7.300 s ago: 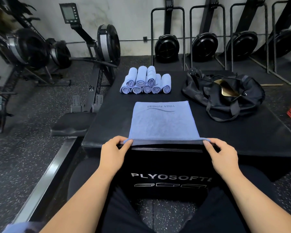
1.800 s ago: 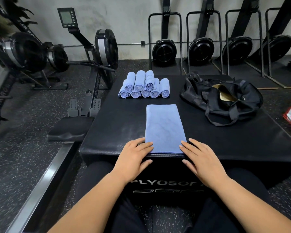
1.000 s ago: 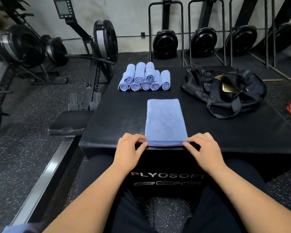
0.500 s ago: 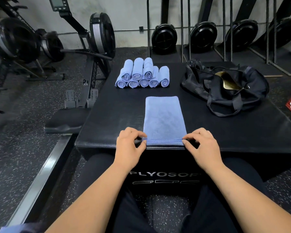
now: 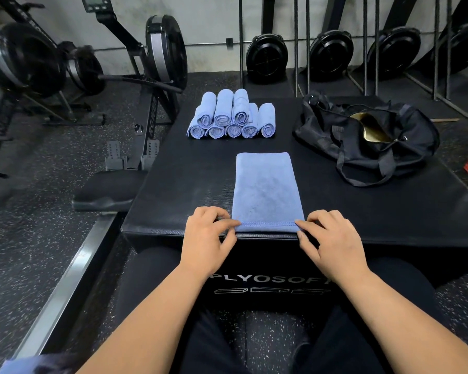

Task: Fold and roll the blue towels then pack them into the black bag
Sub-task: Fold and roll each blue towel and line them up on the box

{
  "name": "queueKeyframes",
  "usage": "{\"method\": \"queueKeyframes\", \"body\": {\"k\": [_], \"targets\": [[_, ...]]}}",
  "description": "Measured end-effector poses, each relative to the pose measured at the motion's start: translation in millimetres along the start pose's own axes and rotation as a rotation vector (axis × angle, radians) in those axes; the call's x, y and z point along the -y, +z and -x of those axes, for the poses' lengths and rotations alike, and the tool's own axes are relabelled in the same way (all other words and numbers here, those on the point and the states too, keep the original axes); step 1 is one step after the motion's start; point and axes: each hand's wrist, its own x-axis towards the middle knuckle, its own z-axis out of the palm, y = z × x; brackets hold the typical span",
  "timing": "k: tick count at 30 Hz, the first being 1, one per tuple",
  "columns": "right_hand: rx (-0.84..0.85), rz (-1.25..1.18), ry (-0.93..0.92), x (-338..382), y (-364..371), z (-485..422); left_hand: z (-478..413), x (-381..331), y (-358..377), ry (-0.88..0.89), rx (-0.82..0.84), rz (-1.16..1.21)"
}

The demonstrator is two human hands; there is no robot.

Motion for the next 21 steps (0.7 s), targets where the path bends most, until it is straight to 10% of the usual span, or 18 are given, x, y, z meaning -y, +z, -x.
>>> {"method": "queueKeyframes", "body": {"k": [21], "targets": [[0.208,-0.199,0.404,2.7,0.0,-12.9,-2.0,4.8,6.7,-0.226,0.120,0.131]]}}
